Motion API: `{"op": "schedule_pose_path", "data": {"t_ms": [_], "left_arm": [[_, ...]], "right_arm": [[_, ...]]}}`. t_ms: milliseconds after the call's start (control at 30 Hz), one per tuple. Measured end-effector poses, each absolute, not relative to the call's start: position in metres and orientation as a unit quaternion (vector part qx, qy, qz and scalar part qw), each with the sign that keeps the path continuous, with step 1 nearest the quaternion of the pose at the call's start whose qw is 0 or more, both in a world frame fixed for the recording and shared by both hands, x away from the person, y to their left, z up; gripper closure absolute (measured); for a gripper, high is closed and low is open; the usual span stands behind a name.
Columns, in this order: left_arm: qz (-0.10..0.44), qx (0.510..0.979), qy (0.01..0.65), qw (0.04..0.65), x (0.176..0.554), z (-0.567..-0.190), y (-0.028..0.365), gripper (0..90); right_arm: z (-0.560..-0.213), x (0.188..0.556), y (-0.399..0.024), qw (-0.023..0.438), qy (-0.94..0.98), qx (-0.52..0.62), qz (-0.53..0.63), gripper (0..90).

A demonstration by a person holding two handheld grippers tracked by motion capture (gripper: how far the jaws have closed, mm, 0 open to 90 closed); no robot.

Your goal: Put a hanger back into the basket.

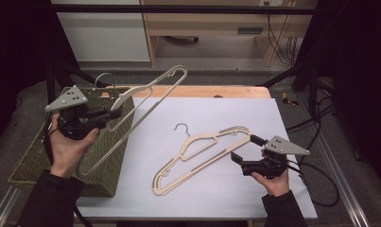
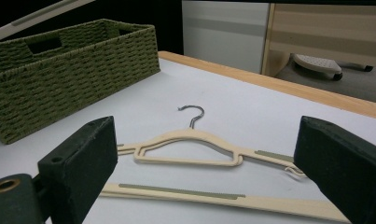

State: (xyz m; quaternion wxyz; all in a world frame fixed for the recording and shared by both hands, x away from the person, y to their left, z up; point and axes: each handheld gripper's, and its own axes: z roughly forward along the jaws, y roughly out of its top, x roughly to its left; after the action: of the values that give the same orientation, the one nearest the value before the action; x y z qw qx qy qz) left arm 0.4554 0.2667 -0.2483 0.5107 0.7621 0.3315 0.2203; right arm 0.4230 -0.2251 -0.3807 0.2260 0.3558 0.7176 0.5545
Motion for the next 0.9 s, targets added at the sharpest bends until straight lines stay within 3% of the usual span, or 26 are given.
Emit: {"op": "schedule_pose_path", "data": {"t_ms": [467,900], "left_arm": [[0.255,0.765,0.356,0.472,0.476,-0.257,0.329,85.3],[0.262,0.761,0.392,0.445,0.488,-0.287,0.385,85.3]], "right_arm": [[-0.382,0.425,-0.227,0.224,0.716,0.361,0.554,6.8],[-0.384,0.426,-0.225,0.221,0.721,0.362,0.548,6.8]]}}
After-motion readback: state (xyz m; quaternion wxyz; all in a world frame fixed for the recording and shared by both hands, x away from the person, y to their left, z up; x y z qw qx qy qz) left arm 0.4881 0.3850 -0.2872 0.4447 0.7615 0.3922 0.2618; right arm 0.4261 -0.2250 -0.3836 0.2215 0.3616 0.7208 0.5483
